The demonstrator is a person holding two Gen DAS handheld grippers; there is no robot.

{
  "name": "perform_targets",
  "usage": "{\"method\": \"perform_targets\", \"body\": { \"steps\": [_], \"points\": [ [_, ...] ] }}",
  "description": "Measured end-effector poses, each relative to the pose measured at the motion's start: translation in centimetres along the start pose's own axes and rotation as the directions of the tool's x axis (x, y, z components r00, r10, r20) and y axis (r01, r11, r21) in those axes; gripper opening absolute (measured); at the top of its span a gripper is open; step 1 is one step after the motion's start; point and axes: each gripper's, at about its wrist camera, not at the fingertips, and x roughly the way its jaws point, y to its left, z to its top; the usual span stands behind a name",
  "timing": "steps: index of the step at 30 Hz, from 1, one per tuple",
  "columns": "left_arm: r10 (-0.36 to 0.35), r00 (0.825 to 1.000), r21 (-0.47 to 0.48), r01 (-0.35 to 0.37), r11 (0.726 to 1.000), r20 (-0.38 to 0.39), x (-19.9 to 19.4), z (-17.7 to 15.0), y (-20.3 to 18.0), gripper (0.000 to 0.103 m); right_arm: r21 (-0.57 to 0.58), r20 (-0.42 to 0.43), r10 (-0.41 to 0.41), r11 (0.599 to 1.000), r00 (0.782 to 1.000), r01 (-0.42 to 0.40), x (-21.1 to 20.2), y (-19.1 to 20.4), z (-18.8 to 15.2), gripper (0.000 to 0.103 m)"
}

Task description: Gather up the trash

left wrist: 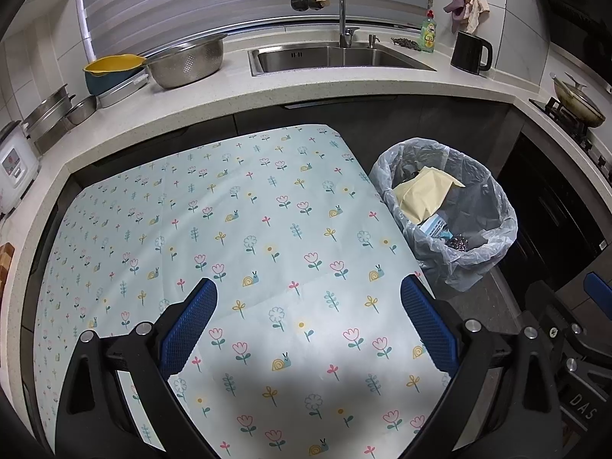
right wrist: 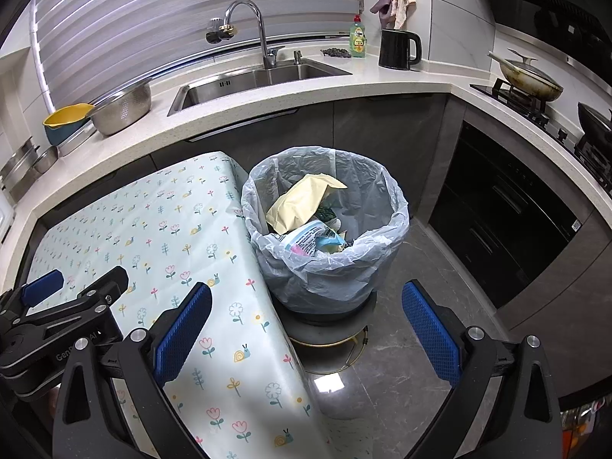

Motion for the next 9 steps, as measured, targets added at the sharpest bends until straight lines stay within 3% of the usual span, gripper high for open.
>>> {"method": "perform_targets", "body": {
  "steps": [9],
  "points": [
    [-0.006, 1.0, -0.001, 0.006, 1.0, -0.009, 0.47, -0.21, -0.13, 0.092, 0.001, -0.002, 0.001, 1.0, 1.0, -0.001, 0.0, -0.13, -0.05, 0.096]
  ]
}}
